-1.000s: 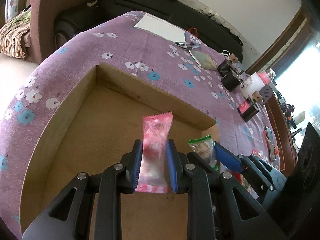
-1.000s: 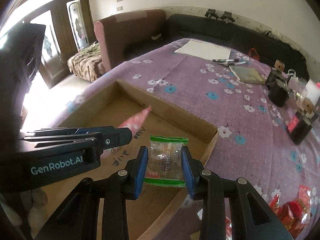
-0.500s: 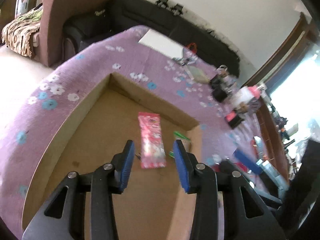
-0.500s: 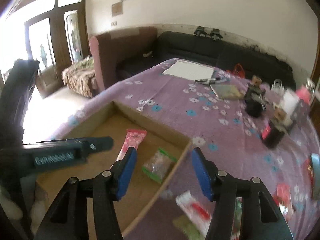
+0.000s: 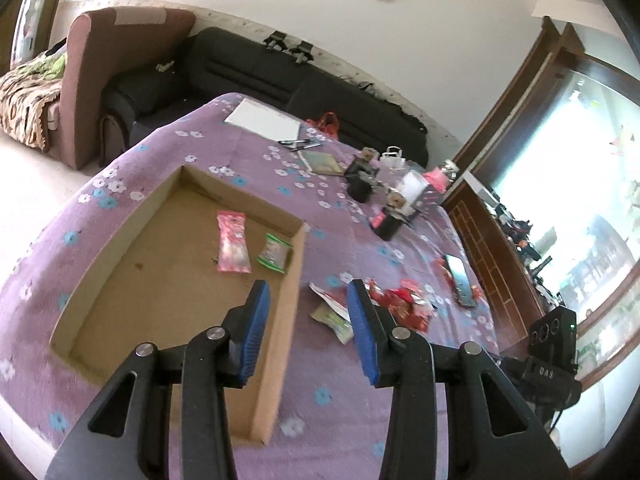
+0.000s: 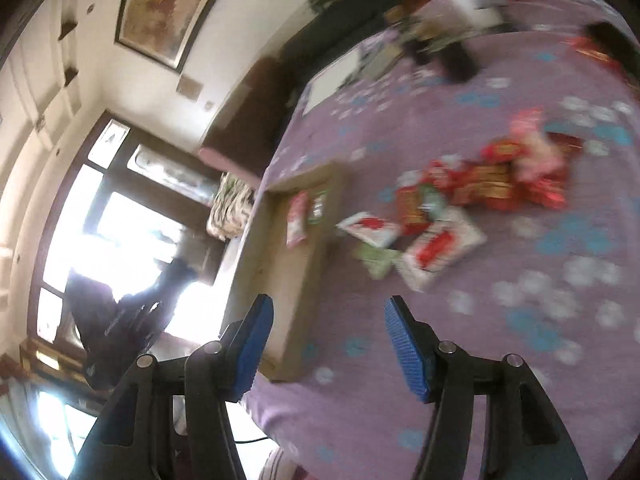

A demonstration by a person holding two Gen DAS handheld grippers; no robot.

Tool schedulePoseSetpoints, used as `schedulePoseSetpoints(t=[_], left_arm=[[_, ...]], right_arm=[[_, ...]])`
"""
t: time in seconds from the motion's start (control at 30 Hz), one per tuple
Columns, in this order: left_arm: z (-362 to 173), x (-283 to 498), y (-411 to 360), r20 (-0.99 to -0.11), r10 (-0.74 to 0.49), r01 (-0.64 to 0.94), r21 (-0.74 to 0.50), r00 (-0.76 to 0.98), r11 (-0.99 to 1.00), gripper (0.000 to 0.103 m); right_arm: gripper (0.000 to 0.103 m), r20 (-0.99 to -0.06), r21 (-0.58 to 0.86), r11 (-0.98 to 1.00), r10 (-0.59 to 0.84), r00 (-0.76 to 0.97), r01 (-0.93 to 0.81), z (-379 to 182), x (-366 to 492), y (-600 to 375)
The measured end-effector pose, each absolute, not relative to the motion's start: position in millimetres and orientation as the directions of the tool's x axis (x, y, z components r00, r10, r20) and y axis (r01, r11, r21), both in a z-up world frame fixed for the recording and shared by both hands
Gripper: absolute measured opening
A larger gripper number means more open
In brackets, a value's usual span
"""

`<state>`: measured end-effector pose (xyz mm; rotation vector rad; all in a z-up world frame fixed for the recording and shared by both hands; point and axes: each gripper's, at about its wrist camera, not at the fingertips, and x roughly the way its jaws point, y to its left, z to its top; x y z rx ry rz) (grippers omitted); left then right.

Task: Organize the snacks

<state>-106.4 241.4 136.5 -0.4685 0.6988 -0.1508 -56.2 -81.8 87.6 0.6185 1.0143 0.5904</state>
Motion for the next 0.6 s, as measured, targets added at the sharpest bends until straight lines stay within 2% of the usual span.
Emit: schedulePoseSetpoints(t=[0.13, 0.3, 0.37, 0.43, 0.47, 0.6], left_arm=[[149.5, -126.5, 229.7, -0.554, -0.278, 0.005, -0.442, 0.785, 0.897, 0.038], [156.0, -134.7, 212.1, -0.534, -0.293, 0.042, -0.431, 0.793, 0.901, 0.038], [158.8, -140.1, 204.0, -0.529, -0.313, 0.063, -0.437, 0.788, 0.897, 0.038], [166.3, -147.6, 197.2, -0.519, -0.328, 0.086, -0.436, 0.79, 0.896, 0.038], [171.0, -152.7, 194.6, -0.51, -0.333, 0.096, -0.435, 0.793, 0.895, 0.038], [213.0, -187.2, 193.5, -0.421, -0.364, 0.16, -0.446, 0.831, 0.881, 0.038]], right_arm=[[0.068, -0.508, 0.805, 0.588, 0.756, 0.412, -0.087, 78.8, -84.7, -132.1], [0.068, -0.484, 0.806, 0.59, 0.699, 0.526, -0.041, 74.0, -125.7, -174.0], [0.068, -0.425, 0.856, 0.516, 0.715, 0.554, -0.009, 68.6, -137.1, -188.0], [0.067, -0.447, 0.834, 0.551, 0.693, 0.566, -0.016, 74.2, -144.2, -196.2], [0.065, -0.489, 0.795, 0.606, 0.653, 0.579, -0.012, 81.9, -148.2, -199.7], [0.063, -0.535, 0.699, 0.715, 0.543, 0.647, -0.022, 126.5, -168.3, -218.5]])
